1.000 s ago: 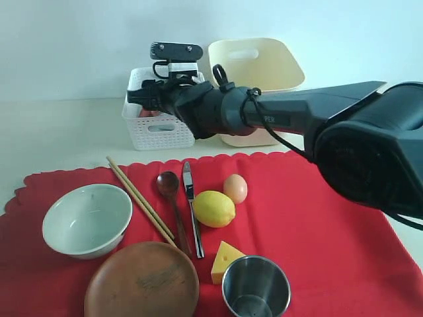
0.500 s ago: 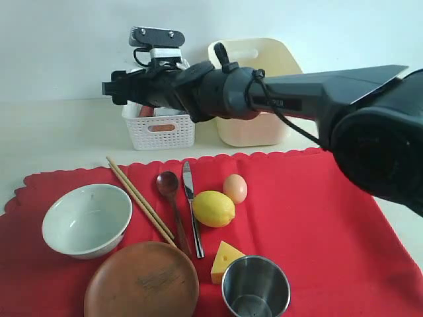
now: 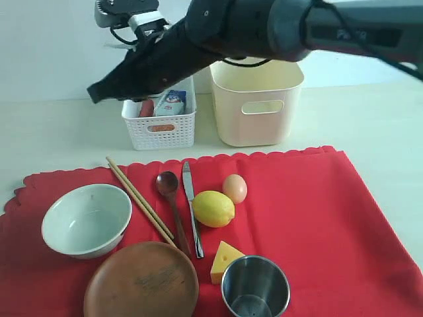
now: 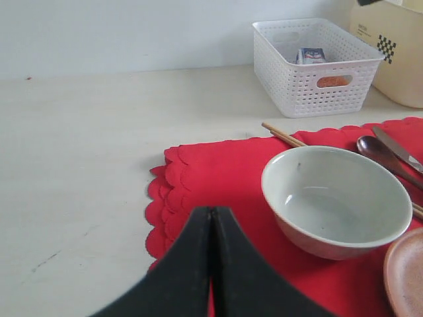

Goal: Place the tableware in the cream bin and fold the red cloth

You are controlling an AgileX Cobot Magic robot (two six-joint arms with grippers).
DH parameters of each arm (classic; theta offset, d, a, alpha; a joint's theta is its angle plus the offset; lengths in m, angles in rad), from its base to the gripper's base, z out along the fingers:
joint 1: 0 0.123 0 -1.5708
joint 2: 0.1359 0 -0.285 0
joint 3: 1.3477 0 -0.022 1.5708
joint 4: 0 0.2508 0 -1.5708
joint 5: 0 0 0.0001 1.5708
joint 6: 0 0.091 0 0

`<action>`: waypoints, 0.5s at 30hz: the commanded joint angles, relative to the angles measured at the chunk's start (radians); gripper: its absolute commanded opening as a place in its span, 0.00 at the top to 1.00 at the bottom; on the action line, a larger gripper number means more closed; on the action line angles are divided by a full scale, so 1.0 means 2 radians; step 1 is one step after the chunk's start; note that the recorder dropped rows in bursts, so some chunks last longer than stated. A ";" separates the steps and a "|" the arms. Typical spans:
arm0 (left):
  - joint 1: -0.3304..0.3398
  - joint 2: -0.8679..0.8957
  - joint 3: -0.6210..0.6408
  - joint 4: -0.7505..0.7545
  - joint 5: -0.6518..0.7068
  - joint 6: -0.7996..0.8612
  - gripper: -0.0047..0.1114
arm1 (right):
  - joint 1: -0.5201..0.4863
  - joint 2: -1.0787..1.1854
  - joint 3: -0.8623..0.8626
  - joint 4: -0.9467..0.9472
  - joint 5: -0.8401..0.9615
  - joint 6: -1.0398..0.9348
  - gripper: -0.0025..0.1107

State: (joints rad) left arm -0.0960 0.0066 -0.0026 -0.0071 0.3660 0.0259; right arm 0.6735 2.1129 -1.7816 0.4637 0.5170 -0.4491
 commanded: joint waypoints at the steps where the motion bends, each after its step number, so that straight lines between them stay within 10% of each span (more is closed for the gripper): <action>1: -0.003 -0.003 0.001 -0.001 -0.005 -0.002 0.96 | 0.001 -0.078 0.067 -0.202 0.047 0.144 0.98; 15: -0.003 -0.003 0.001 -0.001 -0.005 -0.002 0.96 | 0.000 -0.445 0.355 -0.299 0.089 0.187 0.98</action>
State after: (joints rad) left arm -0.0960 0.0066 -0.0026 -0.0071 0.3660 0.0259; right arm 0.6735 1.3387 -1.1283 -0.1226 0.6520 -0.0802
